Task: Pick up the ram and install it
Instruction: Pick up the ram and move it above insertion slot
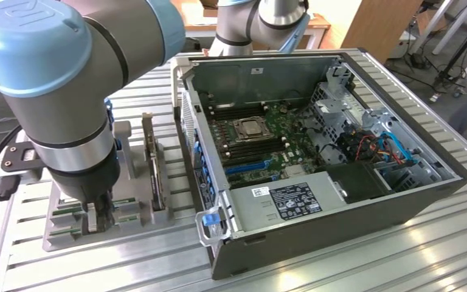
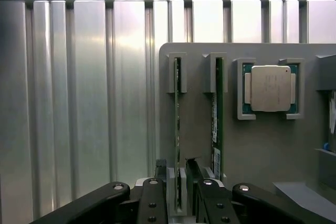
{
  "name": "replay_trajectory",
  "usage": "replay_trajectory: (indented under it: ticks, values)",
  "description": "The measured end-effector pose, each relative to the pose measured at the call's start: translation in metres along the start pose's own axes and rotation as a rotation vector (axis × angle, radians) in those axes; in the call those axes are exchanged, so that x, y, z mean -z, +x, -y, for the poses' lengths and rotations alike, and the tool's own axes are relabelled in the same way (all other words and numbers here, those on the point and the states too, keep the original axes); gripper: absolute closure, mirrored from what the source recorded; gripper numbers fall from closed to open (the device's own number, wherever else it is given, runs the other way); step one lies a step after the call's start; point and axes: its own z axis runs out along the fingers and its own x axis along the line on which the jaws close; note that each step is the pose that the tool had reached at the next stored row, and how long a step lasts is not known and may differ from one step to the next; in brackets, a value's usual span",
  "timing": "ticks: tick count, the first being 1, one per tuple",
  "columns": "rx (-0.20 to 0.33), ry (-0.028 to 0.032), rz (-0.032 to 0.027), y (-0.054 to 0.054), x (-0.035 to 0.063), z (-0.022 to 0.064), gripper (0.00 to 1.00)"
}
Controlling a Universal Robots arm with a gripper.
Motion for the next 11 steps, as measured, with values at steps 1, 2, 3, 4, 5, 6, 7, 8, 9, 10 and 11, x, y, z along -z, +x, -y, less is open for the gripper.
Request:
replay_trajectory:
  ticks: [1,2,3,4,5,6,7,8,9,10,11]
  values:
    - [0.000,0.0000,0.0000,0.0000,-0.0007,0.0000,0.70]
    - [0.000,-0.0001,-0.0001,0.0000,-0.0014,0.0000,0.70]
    - [0.000,0.0000,0.0000,0.0000,-0.0021,0.0001,0.70]
    - [0.000,0.0000,-0.0001,0.0000,-0.0029,0.0001,0.70]
    - [0.000,0.0000,0.0000,0.0001,-0.0037,0.0001,0.70]
    - [0.000,-0.0001,0.0000,0.0001,-0.0044,0.0001,0.70]
    - [0.000,0.0000,0.0000,0.0001,-0.0052,0.0002,0.70]
    - [0.001,-0.0001,-0.0001,0.0001,-0.0059,0.0002,0.70]
    - [0.001,-0.0001,-0.0001,0.0001,-0.0066,0.0002,0.70]
    - [0.001,-0.0001,-0.0001,0.0001,-0.0073,0.0002,0.70]
    - [0.001,0.0000,-0.0001,0.0001,-0.0080,0.0003,0.70]
